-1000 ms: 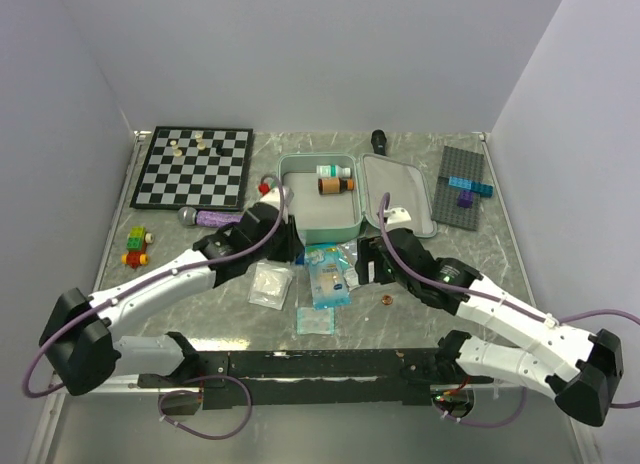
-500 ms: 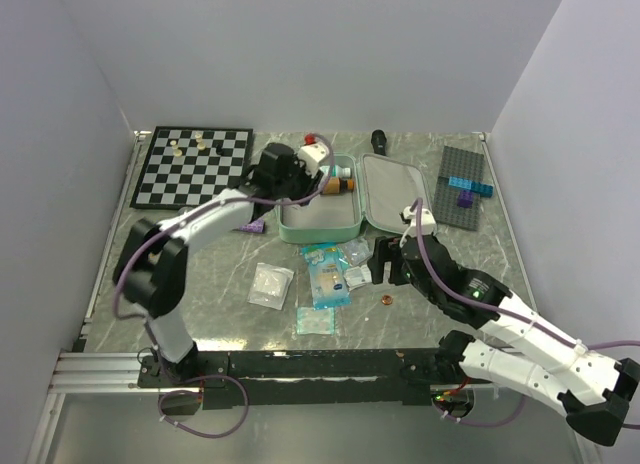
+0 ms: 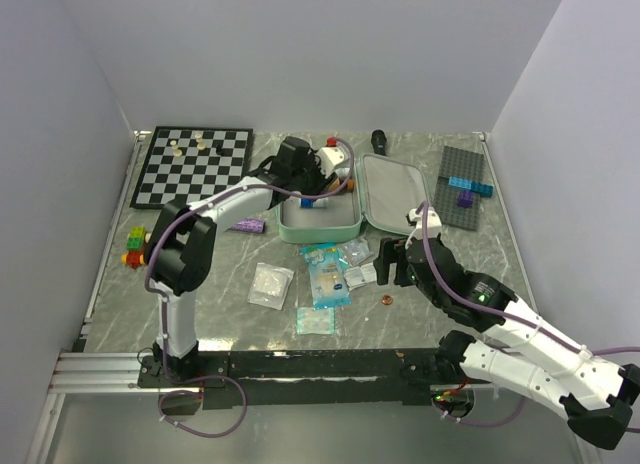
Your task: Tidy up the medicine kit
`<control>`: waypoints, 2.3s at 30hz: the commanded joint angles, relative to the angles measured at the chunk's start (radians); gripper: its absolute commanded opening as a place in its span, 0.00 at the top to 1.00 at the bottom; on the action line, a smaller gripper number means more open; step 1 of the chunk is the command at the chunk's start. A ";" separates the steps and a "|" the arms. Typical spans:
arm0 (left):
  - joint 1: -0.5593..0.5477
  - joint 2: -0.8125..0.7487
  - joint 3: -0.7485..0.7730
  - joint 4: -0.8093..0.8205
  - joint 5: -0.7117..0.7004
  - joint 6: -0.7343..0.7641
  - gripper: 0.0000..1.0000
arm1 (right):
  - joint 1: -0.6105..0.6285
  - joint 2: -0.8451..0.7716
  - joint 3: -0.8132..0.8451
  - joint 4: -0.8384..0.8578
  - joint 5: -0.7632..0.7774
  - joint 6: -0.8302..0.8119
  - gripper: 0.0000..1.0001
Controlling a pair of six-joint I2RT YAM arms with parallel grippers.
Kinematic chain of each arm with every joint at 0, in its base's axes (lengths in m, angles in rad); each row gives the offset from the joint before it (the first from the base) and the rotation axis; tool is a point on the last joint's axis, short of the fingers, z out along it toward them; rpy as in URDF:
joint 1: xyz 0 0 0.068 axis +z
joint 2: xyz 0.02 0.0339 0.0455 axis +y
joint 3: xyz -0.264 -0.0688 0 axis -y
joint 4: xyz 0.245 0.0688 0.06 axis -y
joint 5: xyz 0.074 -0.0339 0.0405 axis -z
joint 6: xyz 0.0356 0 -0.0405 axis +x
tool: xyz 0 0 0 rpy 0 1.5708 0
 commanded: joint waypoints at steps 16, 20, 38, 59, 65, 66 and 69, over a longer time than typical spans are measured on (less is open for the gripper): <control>0.029 0.023 0.040 -0.277 -0.422 -0.905 0.21 | -0.008 0.060 0.000 0.069 -0.008 -0.043 0.13; 0.049 0.070 0.072 -0.322 -0.417 -0.942 0.23 | -0.009 0.057 -0.006 0.068 -0.013 -0.035 0.13; 0.048 0.213 0.185 -0.287 -0.295 -0.959 0.36 | -0.008 0.075 -0.006 0.075 -0.008 -0.044 0.13; -0.018 0.235 0.324 -0.253 -0.238 -0.902 0.34 | -0.009 0.087 -0.001 0.068 -0.005 -0.038 0.13; -0.017 -0.012 0.189 -0.187 -0.321 -0.912 0.26 | -0.011 0.100 0.008 0.078 -0.014 -0.043 0.12; -0.017 -0.056 0.175 -0.181 -0.325 -0.916 0.25 | -0.010 0.106 0.011 0.081 -0.019 -0.041 0.12; -0.017 -0.185 0.135 -0.182 -0.363 -0.944 0.25 | -0.010 0.120 0.011 0.089 -0.036 -0.037 0.12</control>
